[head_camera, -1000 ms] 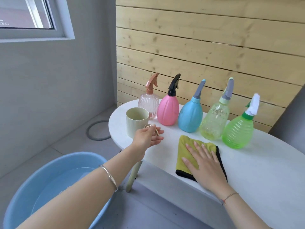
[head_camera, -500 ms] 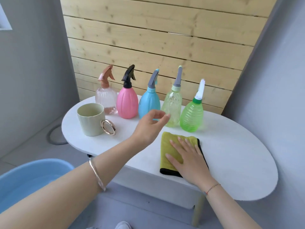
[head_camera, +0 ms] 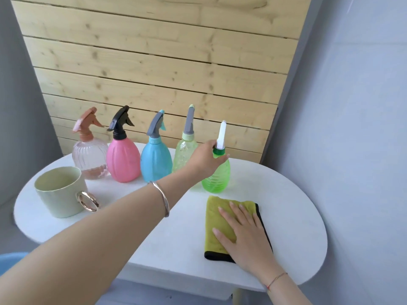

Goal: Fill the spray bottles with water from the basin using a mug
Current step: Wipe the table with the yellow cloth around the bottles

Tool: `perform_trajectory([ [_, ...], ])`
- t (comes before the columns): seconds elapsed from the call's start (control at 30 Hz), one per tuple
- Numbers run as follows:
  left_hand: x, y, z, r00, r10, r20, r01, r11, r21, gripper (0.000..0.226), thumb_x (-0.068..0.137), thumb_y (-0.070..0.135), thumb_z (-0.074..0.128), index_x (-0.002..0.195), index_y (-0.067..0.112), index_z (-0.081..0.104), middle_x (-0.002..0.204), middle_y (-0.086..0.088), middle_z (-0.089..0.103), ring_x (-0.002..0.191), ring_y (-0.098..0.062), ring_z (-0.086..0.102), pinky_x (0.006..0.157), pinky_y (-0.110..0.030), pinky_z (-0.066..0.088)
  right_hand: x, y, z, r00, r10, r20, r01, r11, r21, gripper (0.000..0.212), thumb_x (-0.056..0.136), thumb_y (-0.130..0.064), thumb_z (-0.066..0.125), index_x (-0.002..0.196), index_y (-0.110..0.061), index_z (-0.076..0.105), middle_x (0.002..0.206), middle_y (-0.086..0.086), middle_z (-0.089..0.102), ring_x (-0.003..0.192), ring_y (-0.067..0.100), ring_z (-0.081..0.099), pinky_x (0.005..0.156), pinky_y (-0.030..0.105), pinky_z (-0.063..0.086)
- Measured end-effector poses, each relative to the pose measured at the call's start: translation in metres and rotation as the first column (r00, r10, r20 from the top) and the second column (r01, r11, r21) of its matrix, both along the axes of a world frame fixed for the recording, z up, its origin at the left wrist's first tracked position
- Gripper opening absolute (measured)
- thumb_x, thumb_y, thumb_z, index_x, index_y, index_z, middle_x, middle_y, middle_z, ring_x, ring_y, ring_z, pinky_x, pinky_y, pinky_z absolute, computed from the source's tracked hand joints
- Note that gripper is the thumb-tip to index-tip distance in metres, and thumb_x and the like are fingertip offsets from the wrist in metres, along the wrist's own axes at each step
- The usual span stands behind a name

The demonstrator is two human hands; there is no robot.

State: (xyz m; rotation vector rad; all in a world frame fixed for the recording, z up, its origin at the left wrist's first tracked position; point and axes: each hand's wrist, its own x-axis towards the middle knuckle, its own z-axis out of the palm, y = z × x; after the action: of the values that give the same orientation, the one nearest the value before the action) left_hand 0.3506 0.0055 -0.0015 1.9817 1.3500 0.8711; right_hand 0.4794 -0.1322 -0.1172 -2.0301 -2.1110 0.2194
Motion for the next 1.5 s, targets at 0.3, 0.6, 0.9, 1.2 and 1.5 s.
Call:
perform_trajectory([
  [0.3, 0.013, 0.015, 0.016, 1.0, 0.009, -0.022, -0.007, 0.995, 0.096, 0.018, 0.09, 0.017, 0.069, 0.104, 0.007, 0.068, 0.103, -0.005, 0.071, 0.097, -0.024, 0.063, 0.084, -0.036, 0.05, 0.0, 0.014, 0.005, 1.0, 0.013, 0.02, -0.012, 0.999, -0.043, 0.091, 0.062, -0.083, -0.011, 0.147, -0.052, 0.007, 0.16, -0.013, -0.008, 0.147, 0.012, -0.011, 0.118, 0.037, -0.011],
  [0.6, 0.021, 0.033, 0.083, 0.998, -0.043, 0.055, 0.026, 0.96, 0.28, 0.007, 0.091, 0.016, 0.066, 0.088, 0.019, 0.06, 0.078, 0.011, 0.059, 0.075, -0.013, 0.054, 0.061, -0.016, 0.038, 0.005, 0.102, 0.0, 1.0, -0.016, 0.006, 0.016, 1.0, -0.017, 0.062, 0.091, -0.069, 0.029, 0.148, -0.047, 0.018, 0.161, -0.008, 0.004, 0.148, 0.015, -0.002, 0.12, 0.044, -0.003],
  [0.9, 0.01, 0.048, 0.057, 0.999, -0.009, 0.044, -0.001, 0.974, 0.226, 0.015, 0.092, 0.015, 0.065, 0.081, 0.02, 0.056, 0.07, 0.013, 0.054, 0.067, -0.012, 0.049, 0.055, -0.015, 0.032, 0.046, 0.161, 0.004, 0.995, -0.098, 0.013, 0.099, 0.994, -0.046, 0.063, 0.092, -0.068, 0.025, 0.149, -0.041, 0.02, 0.161, -0.007, 0.005, 0.148, 0.016, 0.0, 0.12, 0.043, -0.002],
  [1.2, 0.01, 0.034, 0.03, 1.0, -0.022, 0.02, 0.018, 0.984, 0.178, 0.013, 0.089, 0.014, 0.069, 0.083, 0.02, 0.059, 0.082, 0.006, 0.063, 0.088, -0.019, 0.062, 0.072, -0.026, 0.043, 0.127, 0.121, 0.004, 0.954, -0.299, 0.038, 0.301, 0.952, -0.052, 0.062, 0.092, -0.066, 0.027, 0.149, -0.042, 0.017, 0.161, -0.007, 0.007, 0.148, 0.015, 0.002, 0.119, 0.039, 0.0],
  [1.5, 0.016, 0.016, 0.01, 0.999, -0.036, -0.022, 0.039, 0.992, 0.119, 0.016, 0.089, 0.015, 0.07, 0.105, 0.011, 0.07, 0.104, -0.003, 0.071, 0.099, -0.021, 0.065, 0.085, -0.031, 0.049, 0.137, 0.098, 0.004, 0.937, -0.349, 0.013, 0.349, 0.936, -0.037, 0.061, 0.093, -0.065, 0.028, 0.149, -0.042, 0.019, 0.161, -0.007, 0.007, 0.148, 0.014, 0.001, 0.119, 0.039, -0.001],
])
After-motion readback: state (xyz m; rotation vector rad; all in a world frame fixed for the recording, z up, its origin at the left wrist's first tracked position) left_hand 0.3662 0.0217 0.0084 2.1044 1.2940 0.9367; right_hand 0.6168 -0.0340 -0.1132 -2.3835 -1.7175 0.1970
